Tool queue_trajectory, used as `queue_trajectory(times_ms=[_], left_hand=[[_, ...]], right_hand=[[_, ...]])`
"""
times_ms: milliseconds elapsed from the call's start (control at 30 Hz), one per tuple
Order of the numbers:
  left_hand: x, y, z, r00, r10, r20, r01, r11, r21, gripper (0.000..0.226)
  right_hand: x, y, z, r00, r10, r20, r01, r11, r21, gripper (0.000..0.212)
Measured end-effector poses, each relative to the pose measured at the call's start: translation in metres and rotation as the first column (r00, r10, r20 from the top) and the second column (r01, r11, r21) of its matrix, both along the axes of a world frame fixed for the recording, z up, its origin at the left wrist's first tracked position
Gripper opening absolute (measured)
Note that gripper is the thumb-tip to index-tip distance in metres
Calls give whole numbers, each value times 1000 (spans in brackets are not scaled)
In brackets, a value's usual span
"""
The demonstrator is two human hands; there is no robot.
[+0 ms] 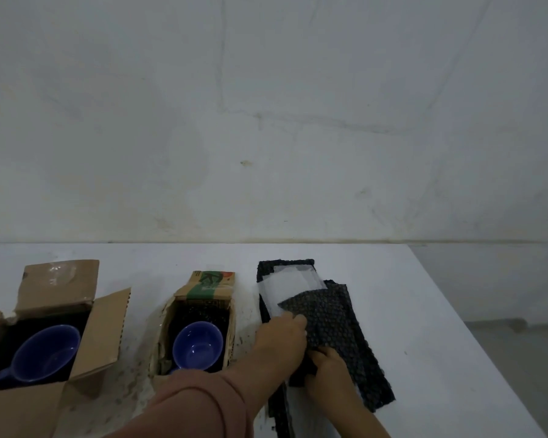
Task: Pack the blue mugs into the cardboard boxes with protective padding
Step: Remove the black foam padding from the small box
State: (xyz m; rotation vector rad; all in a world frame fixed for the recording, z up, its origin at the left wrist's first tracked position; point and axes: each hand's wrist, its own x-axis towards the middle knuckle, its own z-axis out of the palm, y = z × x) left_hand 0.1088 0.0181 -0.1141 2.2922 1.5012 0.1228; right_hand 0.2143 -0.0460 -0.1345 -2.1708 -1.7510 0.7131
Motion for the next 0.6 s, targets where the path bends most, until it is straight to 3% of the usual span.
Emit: queue_trajectory(times_ms=[100,167,233,300,367,433,500,600], left_hand=[[-2,-4,20,925,93,369,-108,994,19,16],[-16,-1,46,824,206,528,-125,975,-185,26],[-44,1,67,697,313,645,-105,935,-339,30],[-77,0,83,561,406,722,-88,896,-435,29],[-109,-3,92,482,451,751,-124,884,-451,26],[-137,-6,97,466,479,744,-220,877,-427,20],[-162,-12,99,460,492,739,-287,870,-401,20],[-191,-23,100,567,429,703,-277,903,-328,33]], right_hand=[[10,4,15,971,-220,-95,236,947,220,26],[16,8,32,870,-361,-335,457,846,274,18],[17,13,50,653,-422,-629,580,812,58,13],[10,18,64,359,-423,-832,463,855,-235,8],[-2,21,75,150,-407,-901,261,895,-361,8],[-20,21,86,154,-359,-921,136,931,-340,12],[-41,22,95,245,-268,-932,96,963,-252,18],[-65,24,110,512,-45,-858,41,999,-28,40]])
